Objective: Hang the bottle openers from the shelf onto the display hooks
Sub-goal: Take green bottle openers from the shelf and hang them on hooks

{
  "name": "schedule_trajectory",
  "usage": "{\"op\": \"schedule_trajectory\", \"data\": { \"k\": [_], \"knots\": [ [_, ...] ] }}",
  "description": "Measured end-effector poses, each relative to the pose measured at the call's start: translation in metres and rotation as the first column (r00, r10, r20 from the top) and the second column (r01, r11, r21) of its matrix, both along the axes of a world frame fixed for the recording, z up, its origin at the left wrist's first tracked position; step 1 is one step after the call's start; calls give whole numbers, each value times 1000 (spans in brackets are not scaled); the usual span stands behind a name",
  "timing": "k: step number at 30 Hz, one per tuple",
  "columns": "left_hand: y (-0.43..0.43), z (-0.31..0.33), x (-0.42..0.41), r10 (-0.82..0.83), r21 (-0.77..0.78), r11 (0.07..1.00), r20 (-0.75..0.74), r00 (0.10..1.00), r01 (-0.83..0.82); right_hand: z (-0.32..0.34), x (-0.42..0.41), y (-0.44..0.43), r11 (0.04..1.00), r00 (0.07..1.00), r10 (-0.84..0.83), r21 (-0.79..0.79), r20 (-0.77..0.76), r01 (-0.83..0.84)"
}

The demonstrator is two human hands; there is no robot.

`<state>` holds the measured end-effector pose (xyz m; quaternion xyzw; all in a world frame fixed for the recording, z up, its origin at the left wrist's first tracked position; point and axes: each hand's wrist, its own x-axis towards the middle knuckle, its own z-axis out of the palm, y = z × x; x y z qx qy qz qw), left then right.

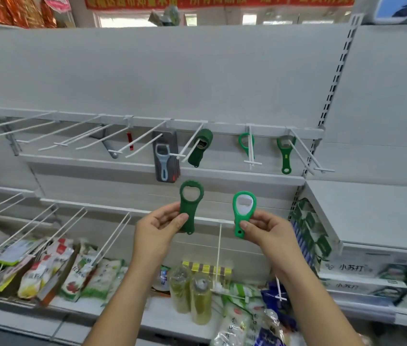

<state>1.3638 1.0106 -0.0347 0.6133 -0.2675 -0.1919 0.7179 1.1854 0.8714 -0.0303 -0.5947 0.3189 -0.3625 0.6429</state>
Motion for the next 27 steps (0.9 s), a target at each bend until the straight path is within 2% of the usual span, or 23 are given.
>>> {"op": "schedule_trajectory", "data": {
  "k": [8, 13, 27],
  "knots": [
    [8, 27, 9, -12, -107, 994, 44, 999, 17, 18, -1, 9, 999, 999, 14, -45, 45, -12],
    [3, 38, 15, -37, -93, 995, 80, 996, 44, 25, -1, 8, 999, 998, 12, -51, 55, -10],
    [-19, 36, 39, 38, -71, 997, 106, 994, -31, 25, 6, -2, 997, 999, 4, -71, 34, -2]
  ]
}}
